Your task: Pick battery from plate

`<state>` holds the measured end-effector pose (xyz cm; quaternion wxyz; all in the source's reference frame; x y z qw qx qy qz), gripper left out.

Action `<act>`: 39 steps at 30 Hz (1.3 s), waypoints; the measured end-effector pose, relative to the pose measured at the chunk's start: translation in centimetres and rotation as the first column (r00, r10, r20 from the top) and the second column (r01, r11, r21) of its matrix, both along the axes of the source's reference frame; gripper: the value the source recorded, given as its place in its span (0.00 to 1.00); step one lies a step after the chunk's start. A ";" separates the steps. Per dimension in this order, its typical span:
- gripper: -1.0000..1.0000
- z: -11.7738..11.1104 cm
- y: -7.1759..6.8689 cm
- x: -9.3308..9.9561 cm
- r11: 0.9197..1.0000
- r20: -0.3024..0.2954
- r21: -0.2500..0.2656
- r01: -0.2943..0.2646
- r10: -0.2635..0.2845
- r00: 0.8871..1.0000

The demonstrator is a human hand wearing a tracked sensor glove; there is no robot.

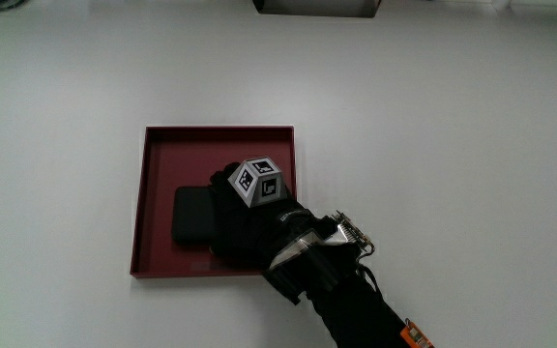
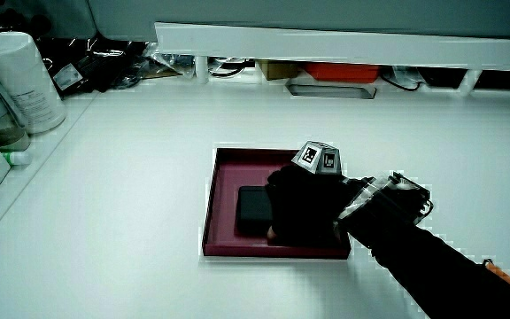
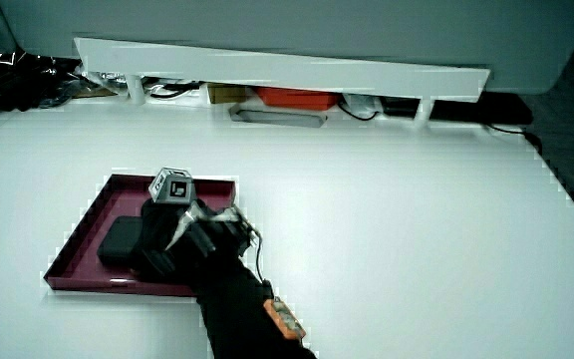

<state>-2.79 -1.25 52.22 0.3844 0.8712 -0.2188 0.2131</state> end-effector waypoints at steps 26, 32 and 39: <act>1.00 -8.1 -1.7 3.3 0.990 0.105 0.137 0.027 -0.041 0.994; 1.00 -9.7 -2.2 5.1 0.991 0.132 0.130 0.029 -0.046 0.990; 1.00 -9.4 -2.9 8.0 0.981 0.182 0.193 0.033 -0.069 0.981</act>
